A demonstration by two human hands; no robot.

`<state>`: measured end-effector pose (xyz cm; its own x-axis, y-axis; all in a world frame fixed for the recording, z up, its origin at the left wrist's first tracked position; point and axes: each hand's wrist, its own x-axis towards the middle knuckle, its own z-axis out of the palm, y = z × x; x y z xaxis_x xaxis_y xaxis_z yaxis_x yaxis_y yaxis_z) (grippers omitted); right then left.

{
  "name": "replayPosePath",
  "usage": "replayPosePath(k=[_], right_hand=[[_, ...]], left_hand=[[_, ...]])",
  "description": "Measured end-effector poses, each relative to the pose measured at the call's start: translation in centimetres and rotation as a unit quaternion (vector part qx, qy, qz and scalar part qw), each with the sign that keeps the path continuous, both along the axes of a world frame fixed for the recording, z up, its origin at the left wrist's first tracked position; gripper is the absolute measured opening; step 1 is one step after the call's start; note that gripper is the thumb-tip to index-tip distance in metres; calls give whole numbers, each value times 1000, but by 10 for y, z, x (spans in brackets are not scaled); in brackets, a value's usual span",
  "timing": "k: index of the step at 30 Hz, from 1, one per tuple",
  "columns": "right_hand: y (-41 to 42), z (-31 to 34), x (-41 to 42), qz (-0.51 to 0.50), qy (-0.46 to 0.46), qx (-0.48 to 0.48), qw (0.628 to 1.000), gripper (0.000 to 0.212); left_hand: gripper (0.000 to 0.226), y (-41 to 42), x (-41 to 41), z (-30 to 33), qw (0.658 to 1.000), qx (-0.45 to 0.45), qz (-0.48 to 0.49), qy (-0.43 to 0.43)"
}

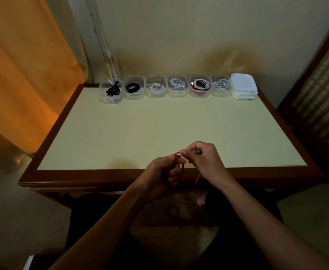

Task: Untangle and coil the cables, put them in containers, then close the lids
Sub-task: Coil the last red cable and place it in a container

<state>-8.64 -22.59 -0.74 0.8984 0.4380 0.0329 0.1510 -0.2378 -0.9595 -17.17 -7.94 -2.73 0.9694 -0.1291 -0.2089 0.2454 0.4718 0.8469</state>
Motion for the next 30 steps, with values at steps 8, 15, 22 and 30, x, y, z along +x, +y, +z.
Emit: replayPosePath(k=[8, 15, 22, 30], right_hand=[[0, -14, 2, 6, 37, 48, 998, 17], [3, -26, -25, 70, 100, 62, 991, 20], [-17, 12, -40, 373, 127, -180, 901, 25], [-1, 34, -10, 144, 14, -14, 989, 16]], left_hand=[[19, -7, -4, 7, 993, -119, 11, -8], [40, 2, 13, 25, 943, -295, 144, 58], [38, 44, 22, 5, 938, -58, 324, 105], [61, -16, -3, 11, 995, 77, 10, 59]])
